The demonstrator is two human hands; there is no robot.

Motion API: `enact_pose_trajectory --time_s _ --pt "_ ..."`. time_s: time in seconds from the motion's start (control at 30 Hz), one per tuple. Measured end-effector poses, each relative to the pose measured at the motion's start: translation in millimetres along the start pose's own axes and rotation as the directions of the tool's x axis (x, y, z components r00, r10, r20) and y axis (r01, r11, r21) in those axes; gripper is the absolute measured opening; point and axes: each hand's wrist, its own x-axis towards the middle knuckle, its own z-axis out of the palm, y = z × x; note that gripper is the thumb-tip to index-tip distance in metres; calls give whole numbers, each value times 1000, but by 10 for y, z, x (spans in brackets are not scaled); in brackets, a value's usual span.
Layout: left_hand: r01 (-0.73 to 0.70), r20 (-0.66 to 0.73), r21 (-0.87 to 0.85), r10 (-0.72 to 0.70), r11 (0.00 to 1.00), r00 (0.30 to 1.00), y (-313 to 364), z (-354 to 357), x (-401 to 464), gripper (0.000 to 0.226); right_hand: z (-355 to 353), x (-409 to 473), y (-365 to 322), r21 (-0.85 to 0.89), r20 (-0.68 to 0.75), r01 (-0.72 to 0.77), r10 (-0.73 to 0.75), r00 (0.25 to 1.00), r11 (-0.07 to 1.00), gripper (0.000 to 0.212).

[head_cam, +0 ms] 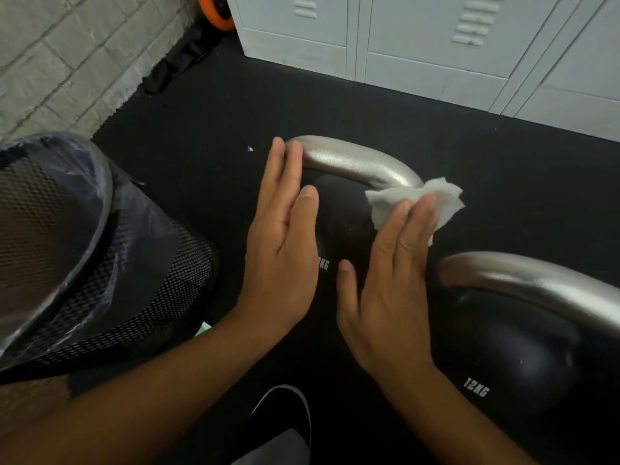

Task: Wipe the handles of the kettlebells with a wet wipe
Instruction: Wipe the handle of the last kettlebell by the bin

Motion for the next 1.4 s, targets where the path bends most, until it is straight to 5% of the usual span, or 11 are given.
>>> enact_pose_trajectory --time_s 0.33,0.57,0.8,1.03,1.4 --pt "-52 68 128 43 990 997 -72 9 122 59 12 154 -106 -71 -57 88 -92 994 994 88" --pt "-73 88 147 61 986 994 -82 13 111 60 207 -122 66 41 -2 -45 45 999 998 93" --pt "-93 96 160 78 983 992 -114 0 113 60 143 50 -23 1 -54 54 -54 997 999 89" --pt "-83 98 154 68 985 993 -125 -22 104 58 263 -158 33 56 29 -85 83 996 995 95" --pt "-106 82 154 94 982 992 -164 -62 118 52 -35 258 -21 -290 -34 215 -235 972 932 87"
